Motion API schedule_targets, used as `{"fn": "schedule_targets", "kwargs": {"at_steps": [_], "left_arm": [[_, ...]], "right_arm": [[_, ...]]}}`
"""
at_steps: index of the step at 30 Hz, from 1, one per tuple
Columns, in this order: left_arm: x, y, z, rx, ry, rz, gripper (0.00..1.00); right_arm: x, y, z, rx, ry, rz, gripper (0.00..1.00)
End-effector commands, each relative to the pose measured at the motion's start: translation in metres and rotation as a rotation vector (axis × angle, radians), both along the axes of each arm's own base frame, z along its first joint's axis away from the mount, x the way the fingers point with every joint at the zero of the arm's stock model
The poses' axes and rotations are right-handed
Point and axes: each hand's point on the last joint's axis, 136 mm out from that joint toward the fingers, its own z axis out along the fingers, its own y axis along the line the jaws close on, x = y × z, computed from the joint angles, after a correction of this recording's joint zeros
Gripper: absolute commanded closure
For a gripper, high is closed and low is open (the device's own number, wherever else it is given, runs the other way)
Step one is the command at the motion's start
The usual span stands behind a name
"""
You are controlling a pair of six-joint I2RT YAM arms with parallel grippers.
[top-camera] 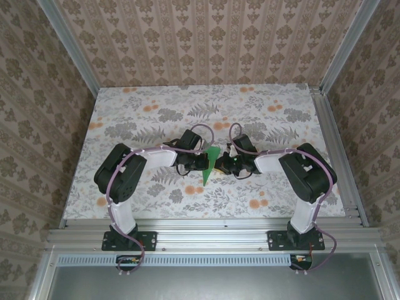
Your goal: Fold a paper plane with a square sheet of paper (pick it up from the middle)
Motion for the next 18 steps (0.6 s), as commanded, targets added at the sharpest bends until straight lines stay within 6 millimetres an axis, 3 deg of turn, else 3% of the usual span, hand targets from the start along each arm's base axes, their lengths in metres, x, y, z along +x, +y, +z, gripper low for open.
{"fn": "schedule_targets", "kwargs": {"at_steps": [1, 9, 18], "left_arm": [[-0.001, 0.01, -0.002, 0.027, -0.002, 0.005, 0.93], [0.0, 0.006, 0.003, 0.016, -0.006, -0.002, 0.93], [0.001, 0.0, 0.017, -0.022, -0.014, -0.005, 0.93]], "right_arm": [[-0.005, 0.007, 0.005, 0.023, 0.009, 0.028, 0.89], [-0.002, 0.016, -0.005, 0.014, 0.031, 0.04, 0.89], [-0.004, 0.01, -0.024, -0.044, 0.081, 0.013, 0.9]]}}
